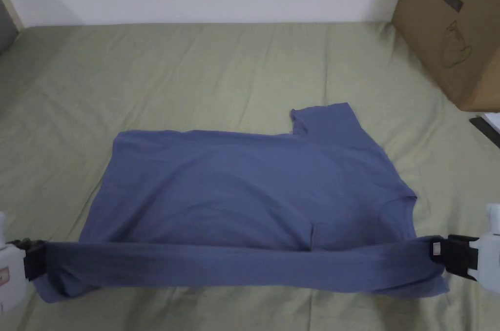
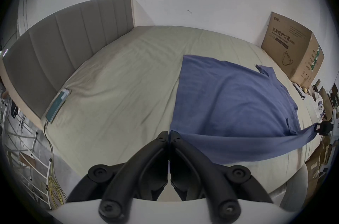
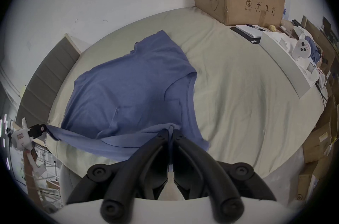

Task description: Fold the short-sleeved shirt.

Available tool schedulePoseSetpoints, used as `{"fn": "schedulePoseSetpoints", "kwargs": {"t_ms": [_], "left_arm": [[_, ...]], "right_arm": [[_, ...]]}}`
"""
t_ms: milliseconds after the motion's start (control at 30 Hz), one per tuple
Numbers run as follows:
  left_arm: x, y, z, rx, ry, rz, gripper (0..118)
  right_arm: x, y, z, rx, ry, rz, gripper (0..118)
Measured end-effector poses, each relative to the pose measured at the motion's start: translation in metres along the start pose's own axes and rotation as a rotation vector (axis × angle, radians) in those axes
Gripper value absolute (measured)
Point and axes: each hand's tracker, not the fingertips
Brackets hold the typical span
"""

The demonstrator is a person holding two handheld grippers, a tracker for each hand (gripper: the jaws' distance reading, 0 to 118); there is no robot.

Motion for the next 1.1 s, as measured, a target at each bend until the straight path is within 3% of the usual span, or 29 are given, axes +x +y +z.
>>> {"fn": "schedulePoseSetpoints", "kwargs": {"t_ms": [200, 433, 467, 500, 533, 567, 600, 633, 667, 700, 800, 867, 900, 933, 1033, 1067, 1100], "left_arm": [[0.013, 0.044, -0.044, -0.006, -0.005, -0.019, 0], [0.027, 0.064, -0.105, -0.088, 0.032, -0.065, 0], [0.028, 0.061, -0.107, -0.097, 0.032, -0.051, 1], [0.025, 0.055, -0.107, -0.096, 0.033, -0.038, 5], [0.022, 0.052, -0.105, -0.096, 0.027, -0.029, 14], [0.02, 0.048, -0.101, -0.1, 0.019, -0.016, 26], [0.017, 0.045, -0.098, -0.1, 0.004, -0.016, 46], [0.014, 0.043, -0.092, -0.101, -0.006, -0.023, 76], [0.011, 0.04, -0.087, -0.107, 0.0, -0.029, 92], [0.01, 0.039, -0.082, -0.109, 0.007, -0.035, 94], [0.0, 0.031, -0.047, 0.011, -0.023, -0.014, 94], [-0.006, 0.025, -0.029, 0.004, -0.056, 0.032, 93], [-0.008, 0.022, -0.024, -0.023, -0.079, 0.056, 88], [-0.011, 0.015, -0.019, -0.037, -0.102, 0.08, 65], [-0.01, -0.009, -0.009, -0.037, -0.095, 0.078, 38], [-0.008, -0.017, -0.009, -0.057, -0.073, 0.069, 15], [-0.007, -0.026, -0.007, -0.059, -0.074, 0.067, 6]], "right_arm": [[0.004, 0.043, -0.041, -0.008, 0.012, -0.054, 4], [0.005, 0.065, -0.105, -0.096, -0.031, -0.053, 4], [0.004, 0.063, -0.11, -0.125, -0.047, -0.048, 14], [0.003, 0.061, -0.112, -0.133, -0.068, -0.035, 34], [0.001, 0.058, -0.11, -0.128, -0.095, -0.019, 61], [0.0, 0.056, -0.107, -0.115, -0.098, 0.005, 77], [0.0, 0.054, -0.102, -0.104, -0.09, 0.025, 85], [-0.001, 0.054, -0.095, -0.092, -0.089, 0.034, 84], [-0.002, 0.053, -0.086, -0.08, -0.09, 0.048, 84], [-0.002, 0.053, -0.08, -0.071, -0.094, 0.055, 84], [-0.003, 0.046, -0.053, -0.025, -0.078, 0.069, 82], [-0.004, 0.037, -0.036, -0.002, -0.034, 0.044, 61], [-0.004, 0.031, -0.028, 0.012, -0.007, 0.025, 41], [-0.005, 0.024, -0.021, 0.027, 0.013, 0.008, 14], [-0.011, -0.001, -0.009, 0.062, -0.027, -0.029, 3], [-0.011, -0.008, -0.006, 0.057, -0.02, -0.028, 1], [-0.012, -0.015, -0.005, 0.048, -0.012, -0.033, 0]]}}
